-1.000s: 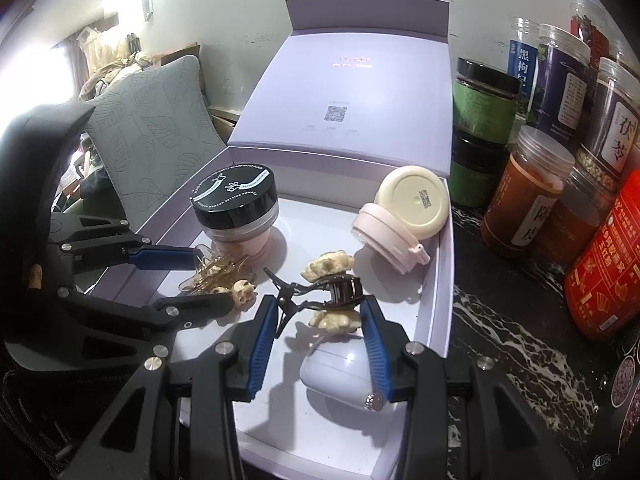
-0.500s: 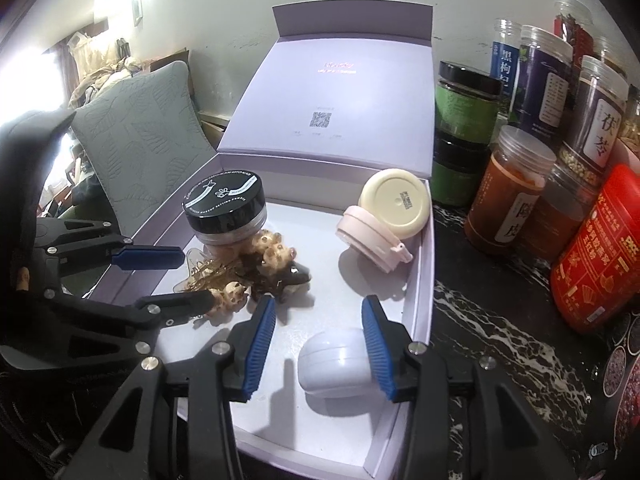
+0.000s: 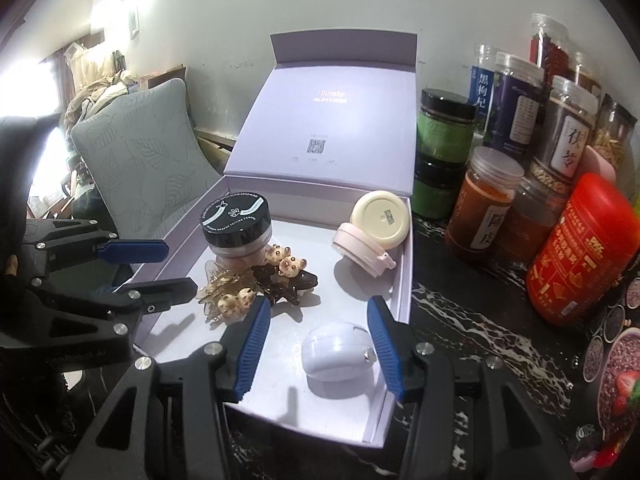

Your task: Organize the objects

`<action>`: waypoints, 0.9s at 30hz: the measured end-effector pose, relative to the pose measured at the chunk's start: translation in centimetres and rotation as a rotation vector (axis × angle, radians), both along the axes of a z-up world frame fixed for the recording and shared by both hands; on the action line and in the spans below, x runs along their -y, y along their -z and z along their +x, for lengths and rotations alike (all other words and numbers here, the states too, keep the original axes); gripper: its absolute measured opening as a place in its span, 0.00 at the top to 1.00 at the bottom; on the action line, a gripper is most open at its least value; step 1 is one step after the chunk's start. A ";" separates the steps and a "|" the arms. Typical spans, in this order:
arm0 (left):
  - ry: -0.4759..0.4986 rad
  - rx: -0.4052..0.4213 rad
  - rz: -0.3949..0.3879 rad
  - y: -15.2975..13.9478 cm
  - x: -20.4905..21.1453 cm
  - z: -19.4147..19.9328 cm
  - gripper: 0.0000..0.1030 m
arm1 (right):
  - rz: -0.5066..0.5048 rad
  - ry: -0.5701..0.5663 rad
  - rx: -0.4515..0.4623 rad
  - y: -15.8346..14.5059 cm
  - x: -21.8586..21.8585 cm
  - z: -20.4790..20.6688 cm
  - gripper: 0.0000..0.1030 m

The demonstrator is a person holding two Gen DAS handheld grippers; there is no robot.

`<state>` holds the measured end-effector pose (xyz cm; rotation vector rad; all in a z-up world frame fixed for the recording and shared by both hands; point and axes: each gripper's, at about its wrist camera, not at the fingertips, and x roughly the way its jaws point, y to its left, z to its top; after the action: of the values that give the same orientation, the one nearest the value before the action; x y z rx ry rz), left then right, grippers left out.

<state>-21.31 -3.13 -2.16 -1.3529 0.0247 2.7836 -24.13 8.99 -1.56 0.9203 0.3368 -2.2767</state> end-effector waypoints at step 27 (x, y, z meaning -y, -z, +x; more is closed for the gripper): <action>-0.033 -0.134 -0.036 -6.5 -1.0 8.4 0.22 | -0.016 0.051 -0.115 -5.9 -2.8 7.8 0.24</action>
<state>-12.94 -2.15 4.35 -1.1813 0.0576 2.9102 -16.35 11.79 4.34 0.8001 0.3483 -2.3811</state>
